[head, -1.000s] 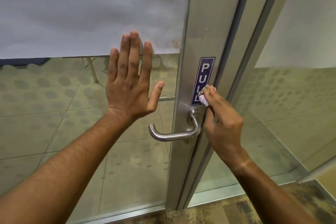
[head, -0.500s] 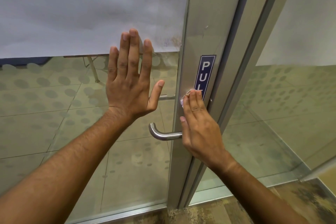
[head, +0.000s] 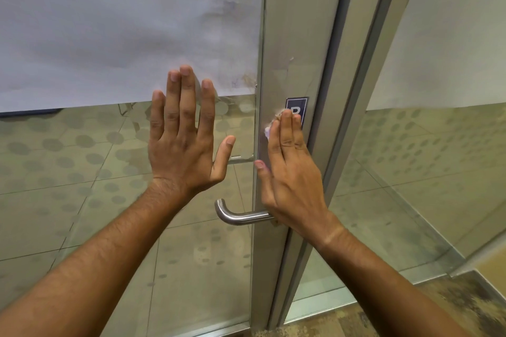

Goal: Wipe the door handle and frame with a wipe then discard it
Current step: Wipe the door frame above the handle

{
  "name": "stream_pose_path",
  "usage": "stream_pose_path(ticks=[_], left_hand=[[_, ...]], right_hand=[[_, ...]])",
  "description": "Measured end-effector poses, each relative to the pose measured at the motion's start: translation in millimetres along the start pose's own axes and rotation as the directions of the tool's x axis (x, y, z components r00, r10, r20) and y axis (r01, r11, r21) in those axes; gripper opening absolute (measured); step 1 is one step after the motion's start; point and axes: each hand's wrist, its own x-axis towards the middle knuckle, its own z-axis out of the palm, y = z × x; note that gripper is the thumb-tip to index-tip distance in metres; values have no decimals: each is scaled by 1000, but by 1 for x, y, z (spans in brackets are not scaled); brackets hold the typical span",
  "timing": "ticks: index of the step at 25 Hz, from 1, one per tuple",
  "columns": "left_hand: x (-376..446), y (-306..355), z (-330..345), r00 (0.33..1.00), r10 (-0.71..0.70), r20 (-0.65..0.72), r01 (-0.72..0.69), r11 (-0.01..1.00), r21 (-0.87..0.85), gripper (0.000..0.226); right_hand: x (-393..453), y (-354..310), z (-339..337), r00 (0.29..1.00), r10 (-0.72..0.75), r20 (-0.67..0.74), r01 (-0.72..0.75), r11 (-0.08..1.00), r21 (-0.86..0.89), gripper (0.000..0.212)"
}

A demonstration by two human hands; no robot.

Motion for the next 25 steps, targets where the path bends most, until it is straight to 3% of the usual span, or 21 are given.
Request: stream_pose_path(ticks=[6,9,13,17,21,25], left_hand=[[-1,-1,2,1000,-9,-17,8,1000,-18,86],[0,0,2,1000,0,-16,-1,1000,-24,86],[1,0,0,1000,-1,-5,1,999,-33,86],[1,1,-5,1000,-9,28,11,998,-65,86],[-7,5,-18,995,-4,100,17,992,-126,90],[-22,10,-31,989,-28,145,56,979,-194,91]], right_hand=[[39,-13,-10,957,221,-187,-200,972,124,72],[35,-9,-2,958,137,-252,-122,990,74,60],[0,2,6,980,-28,-197,14,997,-73,60],[-18,1,12,974,5,-228,-22,997,-74,59],[-21,2,4,965,59,-256,-38,996,86,44],[-18,-6,-9,961,100,-259,-57,984,171,44]])
